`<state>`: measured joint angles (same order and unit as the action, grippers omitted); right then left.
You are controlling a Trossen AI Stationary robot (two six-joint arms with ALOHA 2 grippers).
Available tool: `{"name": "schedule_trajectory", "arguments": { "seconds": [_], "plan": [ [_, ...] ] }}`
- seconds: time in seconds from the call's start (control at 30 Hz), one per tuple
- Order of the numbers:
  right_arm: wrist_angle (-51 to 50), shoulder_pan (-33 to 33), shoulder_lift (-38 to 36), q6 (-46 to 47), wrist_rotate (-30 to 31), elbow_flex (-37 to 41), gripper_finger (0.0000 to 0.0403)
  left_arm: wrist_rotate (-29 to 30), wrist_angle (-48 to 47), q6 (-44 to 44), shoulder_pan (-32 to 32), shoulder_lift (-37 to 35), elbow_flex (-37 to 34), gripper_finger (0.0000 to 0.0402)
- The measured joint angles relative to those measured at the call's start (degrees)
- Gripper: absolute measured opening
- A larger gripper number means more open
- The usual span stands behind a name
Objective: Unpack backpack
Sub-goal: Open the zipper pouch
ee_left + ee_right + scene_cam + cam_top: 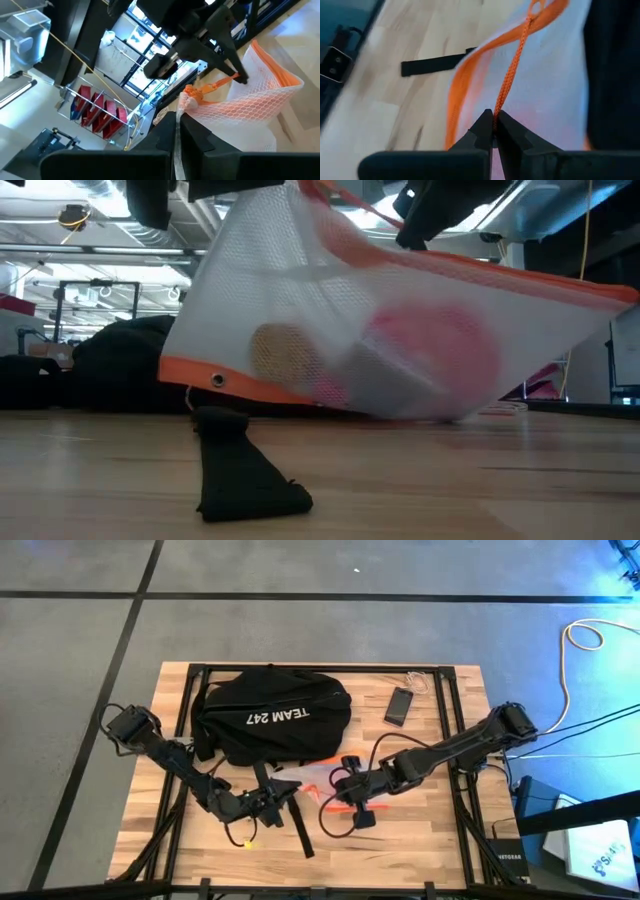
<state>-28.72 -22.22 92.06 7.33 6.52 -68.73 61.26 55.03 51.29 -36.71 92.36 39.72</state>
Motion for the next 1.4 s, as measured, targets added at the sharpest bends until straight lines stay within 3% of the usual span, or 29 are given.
{"name": "schedule_trajectory", "arguments": {
  "seconds": [0.17,0.33,0.5,0.6,0.77,0.93,1.17,1.33,1.4],
  "plan": [
    [-0.6,0.0,-2.5,-2.0,6.5,0.1,0.0,0.4,2.1,0.2,0.0,-0.2,0.0,0.0],
    [3.9,0.0,-2.9,-3.5,6.9,0.3,0.0,-0.5,4.8,1.4,0.0,-0.2,0.0,0.0],
    [7.7,0.0,-2.9,-4.7,7.0,0.2,0.0,-3.6,4.6,-4.2,0.5,-0.3,0.0,0.0003],
    [8.1,0.0,-2.9,-5.4,7.0,0.2,0.0,-6.2,4.0,-7.1,1.2,-0.3,0.0,0.0027],
    [8.3,0.0,-2.9,-5.8,7.2,0.2,0.0,-8.6,2.2,-12.3,2.9,-0.3,0.0,0.01],
    [8.3,0.0,-2.9,-6.1,7.5,0.2,0.0,-15.6,-7.0,-20.7,5.2,-0.3,0.0,0.0156],
    [8.3,0.1,-2.9,-6.1,8.0,0.1,0.0,-26.6,-12.1,-28.5,5.5,-1.0,0.0,0.0178],
    [8.4,0.1,-2.9,-6.1,8.0,0.1,0.0,-27.4,-11.9,-34.5,5.0,-6.4,0.0,0.0189],
    [8.4,0.1,-2.9,-6.1,8.0,0.1,0.0,-31.9,-13.9,-38.9,5.5,-8.5,0.0,0.0199]
  ]
}}
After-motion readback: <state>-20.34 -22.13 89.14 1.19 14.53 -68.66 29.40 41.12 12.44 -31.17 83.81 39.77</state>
